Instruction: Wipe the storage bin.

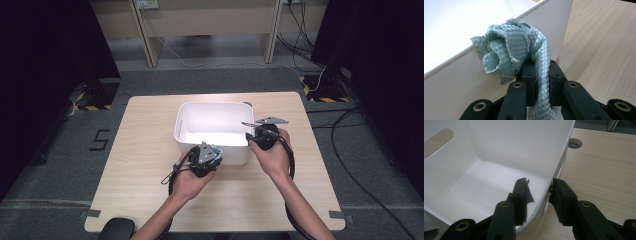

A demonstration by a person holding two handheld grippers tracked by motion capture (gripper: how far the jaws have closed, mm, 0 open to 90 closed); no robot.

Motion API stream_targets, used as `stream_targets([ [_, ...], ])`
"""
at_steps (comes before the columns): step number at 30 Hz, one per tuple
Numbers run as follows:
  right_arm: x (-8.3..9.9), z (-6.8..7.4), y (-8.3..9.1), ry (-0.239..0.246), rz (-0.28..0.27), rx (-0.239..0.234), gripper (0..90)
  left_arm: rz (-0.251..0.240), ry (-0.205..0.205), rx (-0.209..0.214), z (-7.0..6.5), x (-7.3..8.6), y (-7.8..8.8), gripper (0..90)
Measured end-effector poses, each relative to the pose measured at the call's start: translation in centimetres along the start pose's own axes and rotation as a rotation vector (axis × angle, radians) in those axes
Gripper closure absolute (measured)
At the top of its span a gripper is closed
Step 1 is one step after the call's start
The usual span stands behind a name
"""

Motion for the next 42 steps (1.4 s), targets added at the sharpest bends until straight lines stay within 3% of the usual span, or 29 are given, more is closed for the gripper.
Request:
stream_targets([
  [22,0.0,0.0,0.0,-0.002,-0.001,0.004,65.8,0.007,-0.015,0.017,-0.8,-0.6,-0.7,78.6],
  [42,0.0,0.0,0.0,-0.003,-0.002,0.001,65.8,0.029,-0.035,0.017,-1.2,0.7,-2.0,78.4],
])
Point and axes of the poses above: each handheld gripper's, and its own axes: y roughly backward along the jaws, x roughly out of its underside, z roughly to its left, the point moved 10 cm from there along -y, roughly forward along the jaws, and after that the axes turned 2 degrees about -y, right-handed, at the moved point
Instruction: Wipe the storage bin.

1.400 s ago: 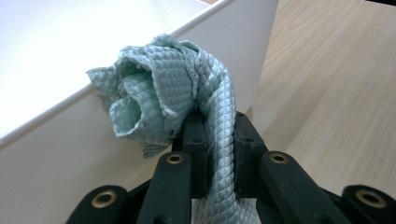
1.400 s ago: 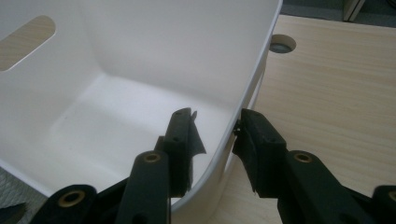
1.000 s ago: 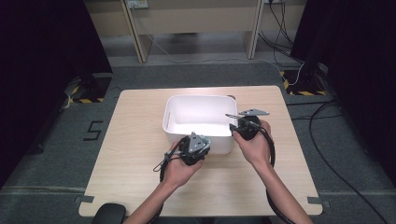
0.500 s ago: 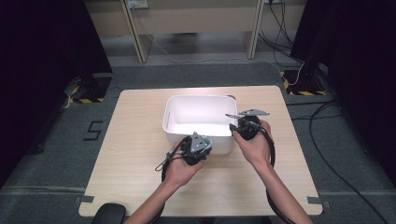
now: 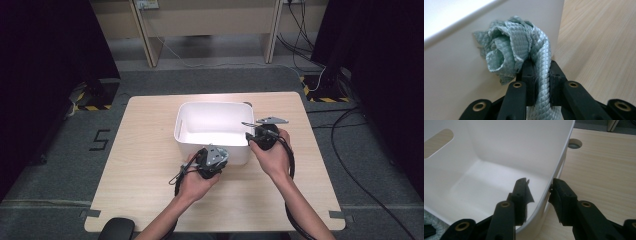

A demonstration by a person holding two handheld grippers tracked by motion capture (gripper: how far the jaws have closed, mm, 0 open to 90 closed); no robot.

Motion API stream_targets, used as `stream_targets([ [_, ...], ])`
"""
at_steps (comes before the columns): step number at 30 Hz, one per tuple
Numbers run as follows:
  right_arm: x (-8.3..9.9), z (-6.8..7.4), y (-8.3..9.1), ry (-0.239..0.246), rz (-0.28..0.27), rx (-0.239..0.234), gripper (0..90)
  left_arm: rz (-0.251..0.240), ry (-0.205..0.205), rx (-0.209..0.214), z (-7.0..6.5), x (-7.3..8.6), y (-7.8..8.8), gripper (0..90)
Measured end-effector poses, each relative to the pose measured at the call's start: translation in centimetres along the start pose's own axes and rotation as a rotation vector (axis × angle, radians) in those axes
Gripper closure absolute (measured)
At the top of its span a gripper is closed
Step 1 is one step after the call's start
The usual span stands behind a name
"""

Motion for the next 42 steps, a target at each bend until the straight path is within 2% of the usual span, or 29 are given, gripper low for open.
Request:
stream_targets([
  [17,0.0,0.0,0.0,-0.003,-0.001,-0.001,65.7,0.017,-0.008,0.003,-0.2,1.2,-1.1,78.5],
  [26,0.0,0.0,0.0,-0.001,-0.001,-0.002,65.7,0.052,-0.001,0.012,-0.4,2.5,-2.1,78.4],
  [42,0.0,0.0,0.0,0.001,-0.002,0.0,65.6,0.087,0.003,0.014,-0.4,3.8,-3.2,78.4],
])
Point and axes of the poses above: each handheld gripper's, and its own axes: y roughly backward along the jaws, x roughly out of its underside, z roughly to its left, the point moved 10 cm from there along -y, roughly forward along the jaws, and after that the axes turned 2 degrees about -y, right-handed, at the moved point
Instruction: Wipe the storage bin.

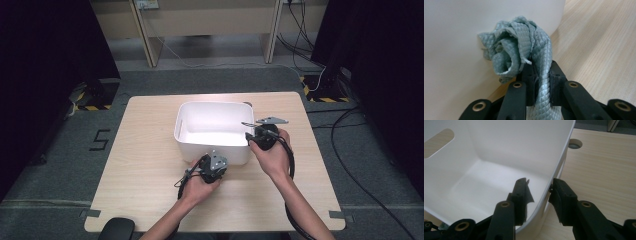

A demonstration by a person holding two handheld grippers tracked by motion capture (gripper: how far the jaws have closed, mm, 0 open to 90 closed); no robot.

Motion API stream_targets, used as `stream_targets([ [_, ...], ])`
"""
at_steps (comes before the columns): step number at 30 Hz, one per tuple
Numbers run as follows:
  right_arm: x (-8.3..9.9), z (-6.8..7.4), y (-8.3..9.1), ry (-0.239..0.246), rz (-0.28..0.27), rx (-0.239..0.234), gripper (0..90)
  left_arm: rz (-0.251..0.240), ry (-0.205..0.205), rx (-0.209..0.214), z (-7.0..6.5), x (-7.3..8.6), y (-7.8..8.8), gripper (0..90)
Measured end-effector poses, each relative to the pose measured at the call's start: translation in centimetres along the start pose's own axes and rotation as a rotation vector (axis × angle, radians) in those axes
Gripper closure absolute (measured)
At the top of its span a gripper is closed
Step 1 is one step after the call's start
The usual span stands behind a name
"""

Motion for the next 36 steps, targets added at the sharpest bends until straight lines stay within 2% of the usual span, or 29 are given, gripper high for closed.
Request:
stream_targets([
  [13,0.0,0.0,0.0,-0.002,0.001,0.0,65.6,0.015,-0.001,0.008,-0.2,-0.1,-0.2,78.5],
  [27,0.0,0.0,0.0,-0.003,0.002,0.0,65.6,0.011,-0.016,0.019,-1.1,-1.2,-0.6,78.4],
  [36,0.0,0.0,0.0,-0.002,0.001,-0.001,65.5,0.001,-0.017,0.014,-1.2,-1.5,-0.5,78.5],
])
Point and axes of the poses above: each handheld gripper's, and its own axes: y roughly backward along the jaws, x roughly out of its underside, z roughly to its left, the point moved 10 cm from there along -y, roughly forward along the jaws, and after that the axes turned 2 degrees about -y, right-handed, at the moved point
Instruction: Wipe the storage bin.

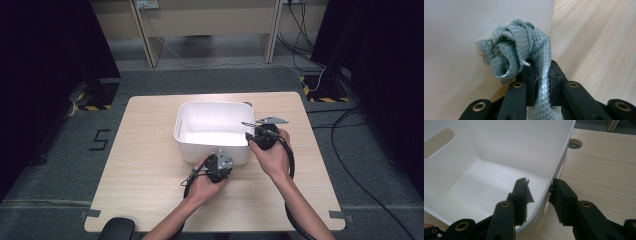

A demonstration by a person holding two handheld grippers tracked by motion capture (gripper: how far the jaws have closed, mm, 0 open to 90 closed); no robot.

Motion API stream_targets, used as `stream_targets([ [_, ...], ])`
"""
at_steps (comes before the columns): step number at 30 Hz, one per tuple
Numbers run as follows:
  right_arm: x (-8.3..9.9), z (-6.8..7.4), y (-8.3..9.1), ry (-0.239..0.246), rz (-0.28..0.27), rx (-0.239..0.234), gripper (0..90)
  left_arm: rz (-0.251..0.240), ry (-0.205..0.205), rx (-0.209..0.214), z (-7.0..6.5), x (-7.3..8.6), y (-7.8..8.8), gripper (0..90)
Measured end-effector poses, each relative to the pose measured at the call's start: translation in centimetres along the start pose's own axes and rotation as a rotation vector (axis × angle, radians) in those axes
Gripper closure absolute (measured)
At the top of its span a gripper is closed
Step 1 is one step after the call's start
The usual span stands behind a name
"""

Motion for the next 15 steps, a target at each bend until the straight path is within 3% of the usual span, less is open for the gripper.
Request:
stream_targets([
  [15,0.0,0.0,0.0,-0.003,-0.001,-0.001,65.5,-0.047,0.003,-0.004,0.1,-1.6,1.4,78.7],
])
Point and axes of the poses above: each handheld gripper's, and its own axes: y roughly backward along the jaws, x roughly out of its underside, z roughly to its left, the point moved 10 cm from there along -y, roughly forward along the jaws, and after that the axes turned 2 degrees about -y, right-handed, at the moved point
